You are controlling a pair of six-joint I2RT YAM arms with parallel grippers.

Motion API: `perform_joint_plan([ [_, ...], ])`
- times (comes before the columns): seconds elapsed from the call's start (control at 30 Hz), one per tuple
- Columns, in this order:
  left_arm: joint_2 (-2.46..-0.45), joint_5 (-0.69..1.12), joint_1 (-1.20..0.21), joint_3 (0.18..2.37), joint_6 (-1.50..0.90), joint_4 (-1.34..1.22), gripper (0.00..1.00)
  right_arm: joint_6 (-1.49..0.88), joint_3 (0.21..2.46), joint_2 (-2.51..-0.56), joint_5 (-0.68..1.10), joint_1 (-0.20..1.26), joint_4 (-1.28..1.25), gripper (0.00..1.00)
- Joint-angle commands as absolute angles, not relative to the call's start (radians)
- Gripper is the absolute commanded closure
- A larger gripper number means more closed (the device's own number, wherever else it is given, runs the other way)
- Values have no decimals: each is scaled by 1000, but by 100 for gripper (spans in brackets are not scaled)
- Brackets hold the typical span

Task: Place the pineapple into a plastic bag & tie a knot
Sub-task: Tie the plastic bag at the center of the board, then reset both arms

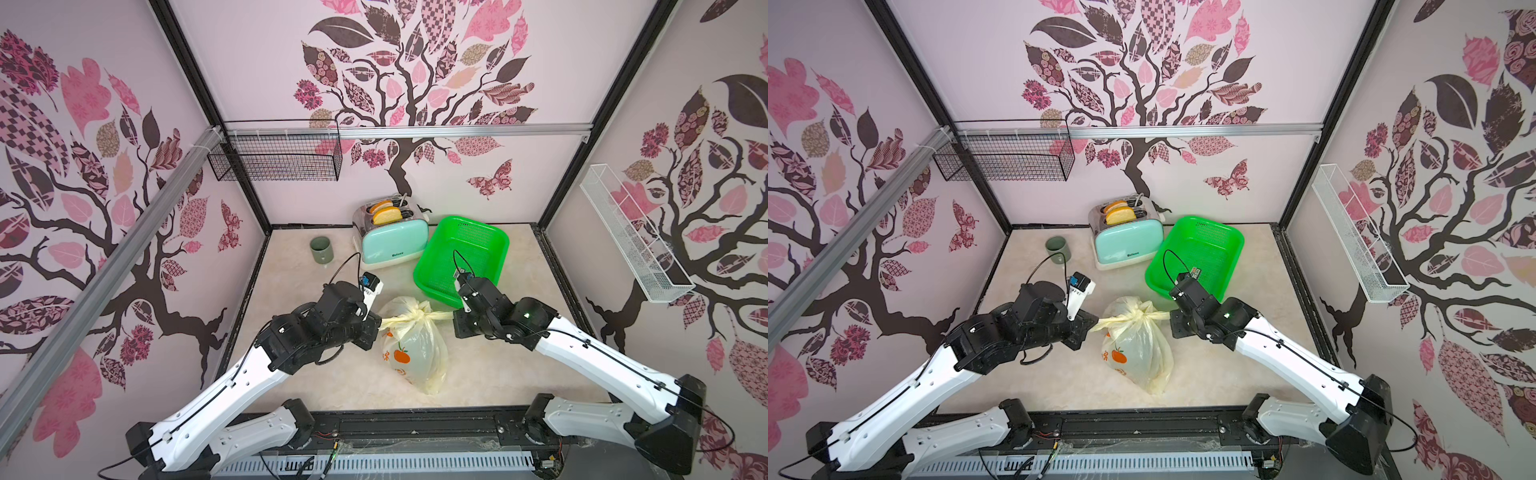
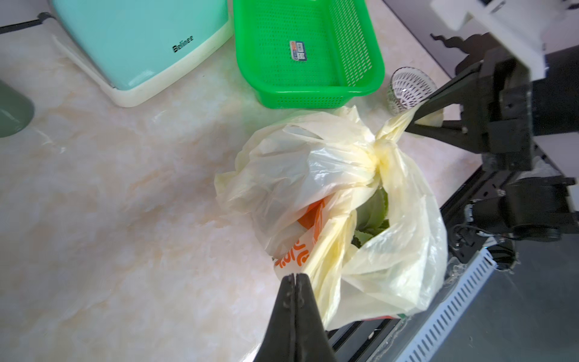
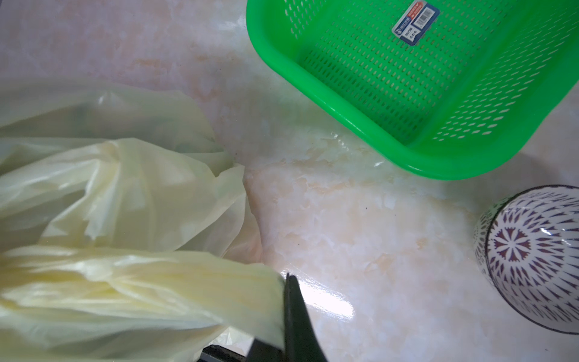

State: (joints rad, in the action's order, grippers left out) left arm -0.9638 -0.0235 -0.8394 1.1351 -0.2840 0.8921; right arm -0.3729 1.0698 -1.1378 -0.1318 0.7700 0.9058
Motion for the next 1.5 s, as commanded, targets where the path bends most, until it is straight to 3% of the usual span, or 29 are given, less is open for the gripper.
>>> perform_joint_plan([
  [0.0, -922, 47, -822, 1079, -303, 740, 100, -324, 1045, -1076, -74, 736, 962, 100],
  [0.3, -959, 120, -822, 1027, -327, 616, 100, -311, 1037, -1059, 71, 736, 912, 58],
  [0.43, -958, 117, -822, 1023, -330, 590, 87, -323, 1059, -1038, 42, 736, 929, 43],
  [0.57, -947, 73, -822, 1032, -335, 576, 61, -345, 1100, -996, -69, 736, 974, 26],
  [0.63, -922, 26, -822, 1030, -346, 556, 35, -359, 1102, -953, -148, 737, 978, 15],
  [0.73, -861, -74, -822, 1040, -378, 503, 8, -378, 1088, -877, -258, 737, 953, 1],
  [0.8, -828, -231, -822, 1042, -385, 495, 2, -401, 1081, -845, -363, 733, 950, 1],
  [0.93, -787, -548, -781, 991, -321, 482, 2, -389, 1039, -832, -433, 598, 865, 1],
  [1.1, -721, -666, -522, 749, -212, 263, 2, -348, 892, -840, -448, 329, 576, 1],
  [1.2, -724, -628, -315, 600, -149, 109, 2, -246, 749, -920, -527, 262, 264, 1],
  [1.3, -813, -333, -60, 535, -139, 6, 2, -115, 677, -1093, -518, 204, 1, 1],
  [1.37, -914, -379, -5, 482, -111, -118, 2, -95, 669, -1219, -458, 159, -75, 1],
  [1.47, -1076, -301, 44, 439, -112, -296, 2, -85, 607, -1367, -399, 117, -257, 0],
])
